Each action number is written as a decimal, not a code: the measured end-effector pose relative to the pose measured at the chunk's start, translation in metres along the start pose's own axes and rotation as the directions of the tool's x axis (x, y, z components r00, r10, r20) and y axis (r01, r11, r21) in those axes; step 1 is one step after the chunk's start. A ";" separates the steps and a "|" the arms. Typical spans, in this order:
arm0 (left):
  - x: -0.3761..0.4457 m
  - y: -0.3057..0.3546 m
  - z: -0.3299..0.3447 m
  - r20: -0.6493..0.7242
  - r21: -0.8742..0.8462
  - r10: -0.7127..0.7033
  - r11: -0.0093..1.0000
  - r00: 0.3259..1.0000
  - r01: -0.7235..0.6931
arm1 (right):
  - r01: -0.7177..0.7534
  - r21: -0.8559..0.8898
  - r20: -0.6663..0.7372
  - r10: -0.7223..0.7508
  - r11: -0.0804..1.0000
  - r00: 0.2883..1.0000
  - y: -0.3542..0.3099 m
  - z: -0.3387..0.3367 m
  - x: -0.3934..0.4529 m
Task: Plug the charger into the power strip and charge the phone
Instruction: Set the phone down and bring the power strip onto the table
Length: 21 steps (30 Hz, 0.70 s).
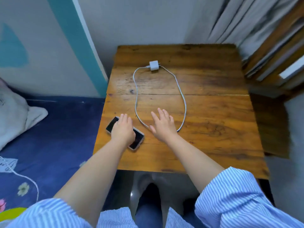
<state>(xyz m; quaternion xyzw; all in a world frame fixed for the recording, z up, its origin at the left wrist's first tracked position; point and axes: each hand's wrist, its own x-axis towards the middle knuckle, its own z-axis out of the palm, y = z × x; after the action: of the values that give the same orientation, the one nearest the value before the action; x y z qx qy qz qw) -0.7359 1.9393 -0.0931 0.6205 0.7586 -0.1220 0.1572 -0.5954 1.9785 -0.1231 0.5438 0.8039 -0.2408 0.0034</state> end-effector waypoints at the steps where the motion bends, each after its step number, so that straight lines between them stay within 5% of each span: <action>1: 0.000 0.024 -0.008 -0.012 0.006 0.031 0.999 0.999 -0.031 | -0.017 0.002 -0.033 0.017 1.000 0.999 0.018 -0.018 -0.010; 14: -0.021 0.294 -0.094 -0.293 0.039 0.232 0.972 0.928 -0.231 | -0.108 -0.121 -0.330 0.062 0.987 0.942 0.243 -0.217 -0.141; 21: 0.001 0.409 -0.140 -0.331 0.080 0.329 0.944 0.884 -0.321 | -0.219 -0.120 -0.472 0.139 0.968 0.871 0.347 -0.303 -0.165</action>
<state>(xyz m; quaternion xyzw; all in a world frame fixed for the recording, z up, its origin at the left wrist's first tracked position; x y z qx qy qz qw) -0.3477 2.0752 0.0395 0.7521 0.6581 0.0062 0.0349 -0.1465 2.0548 0.0554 0.6553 0.7452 -0.0343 -0.1184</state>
